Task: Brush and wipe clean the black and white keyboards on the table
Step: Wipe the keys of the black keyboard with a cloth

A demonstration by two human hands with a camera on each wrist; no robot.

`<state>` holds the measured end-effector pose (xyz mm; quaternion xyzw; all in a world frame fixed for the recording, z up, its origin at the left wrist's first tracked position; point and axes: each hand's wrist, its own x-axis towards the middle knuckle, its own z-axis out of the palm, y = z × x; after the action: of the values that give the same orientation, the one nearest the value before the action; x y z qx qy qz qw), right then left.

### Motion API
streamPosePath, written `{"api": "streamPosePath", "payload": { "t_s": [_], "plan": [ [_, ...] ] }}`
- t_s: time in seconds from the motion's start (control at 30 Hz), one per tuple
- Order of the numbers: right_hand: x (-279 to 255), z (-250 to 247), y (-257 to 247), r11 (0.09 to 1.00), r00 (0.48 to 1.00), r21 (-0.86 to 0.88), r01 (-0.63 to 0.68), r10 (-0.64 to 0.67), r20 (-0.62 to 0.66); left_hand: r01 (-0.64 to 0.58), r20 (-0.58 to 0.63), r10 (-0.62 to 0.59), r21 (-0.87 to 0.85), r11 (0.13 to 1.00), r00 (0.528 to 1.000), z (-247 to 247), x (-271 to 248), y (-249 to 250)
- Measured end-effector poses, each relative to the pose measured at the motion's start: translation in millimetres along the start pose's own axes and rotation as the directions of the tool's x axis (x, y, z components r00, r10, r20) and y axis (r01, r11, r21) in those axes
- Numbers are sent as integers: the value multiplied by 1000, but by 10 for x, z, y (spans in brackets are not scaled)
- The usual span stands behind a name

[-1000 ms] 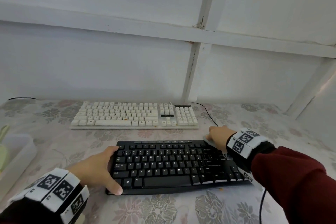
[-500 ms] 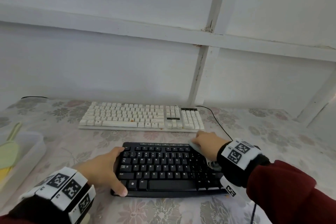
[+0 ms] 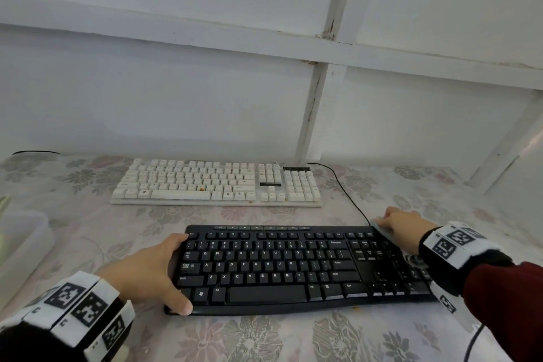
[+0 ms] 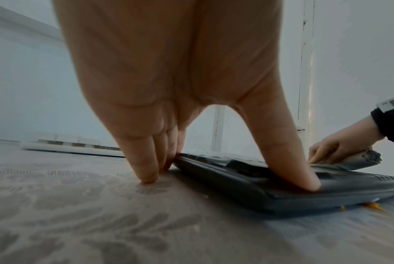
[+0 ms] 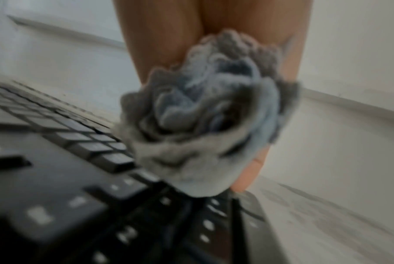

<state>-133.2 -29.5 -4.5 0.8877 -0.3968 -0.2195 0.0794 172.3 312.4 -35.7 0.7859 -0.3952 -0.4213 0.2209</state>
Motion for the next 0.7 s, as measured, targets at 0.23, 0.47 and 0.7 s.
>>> {"api": "streamPosePath", "payload": {
  "t_s": [0.23,0.47,0.7],
  "plan": [
    [-85,-206,142,986,985,30,-167,166,41,-32,1,33,-36,999,999,0,18,-28],
    [-252,-241,-316,964,992,236,122,-112,-56,-53,4,54,-84,995,999,6,40,-120],
    [-142,-12,134,980,999,190,-50,51,-3,-38,-7,38,-41,998,999,4,37,-96]
  ]
}}
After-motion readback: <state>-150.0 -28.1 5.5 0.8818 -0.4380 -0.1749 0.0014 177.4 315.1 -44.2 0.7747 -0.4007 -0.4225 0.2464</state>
